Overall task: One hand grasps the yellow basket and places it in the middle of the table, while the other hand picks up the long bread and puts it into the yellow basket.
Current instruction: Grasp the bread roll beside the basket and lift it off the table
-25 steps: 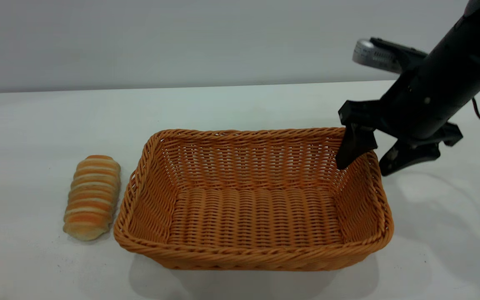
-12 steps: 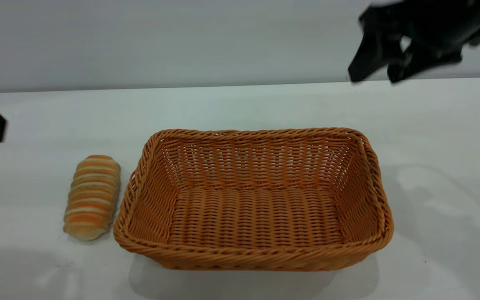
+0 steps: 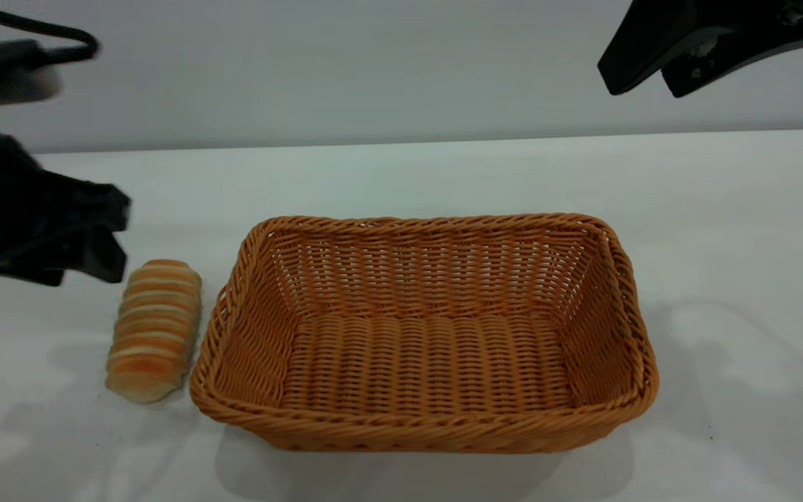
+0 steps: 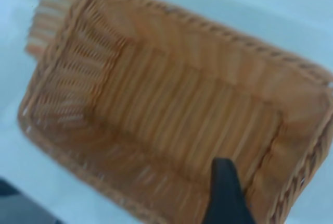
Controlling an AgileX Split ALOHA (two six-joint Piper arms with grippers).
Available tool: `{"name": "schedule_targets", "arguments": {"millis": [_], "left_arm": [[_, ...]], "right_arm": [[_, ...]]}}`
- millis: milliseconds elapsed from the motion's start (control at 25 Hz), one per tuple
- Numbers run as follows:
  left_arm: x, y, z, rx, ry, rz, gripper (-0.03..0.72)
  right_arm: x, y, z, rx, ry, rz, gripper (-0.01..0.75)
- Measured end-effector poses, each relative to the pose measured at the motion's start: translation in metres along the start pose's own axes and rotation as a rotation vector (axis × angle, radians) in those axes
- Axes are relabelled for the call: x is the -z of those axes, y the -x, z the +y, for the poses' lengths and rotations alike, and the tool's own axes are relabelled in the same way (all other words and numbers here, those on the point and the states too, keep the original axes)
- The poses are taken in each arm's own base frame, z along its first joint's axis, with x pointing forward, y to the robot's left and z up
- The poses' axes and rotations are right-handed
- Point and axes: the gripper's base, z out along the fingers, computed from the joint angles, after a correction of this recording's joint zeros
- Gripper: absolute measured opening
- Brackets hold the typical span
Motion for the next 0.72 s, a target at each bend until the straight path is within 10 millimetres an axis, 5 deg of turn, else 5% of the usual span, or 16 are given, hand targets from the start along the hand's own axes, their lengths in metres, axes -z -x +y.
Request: {"name": "schedule_targets", "arguments": {"millis": [360, 720], "left_arm": [[-0.062, 0.024, -0.004, -0.006, 0.013, 0.068, 0.503], [-0.102, 0.020, -0.003, -0.034, 0.028, 0.179, 0.503]], "right_arm": [[0.037, 0.003, 0.016, 0.076, 0.017, -0.074, 0.560], [0.062, 0.002, 0.027, 0.131, 0.028, -0.122, 0.560]]}}
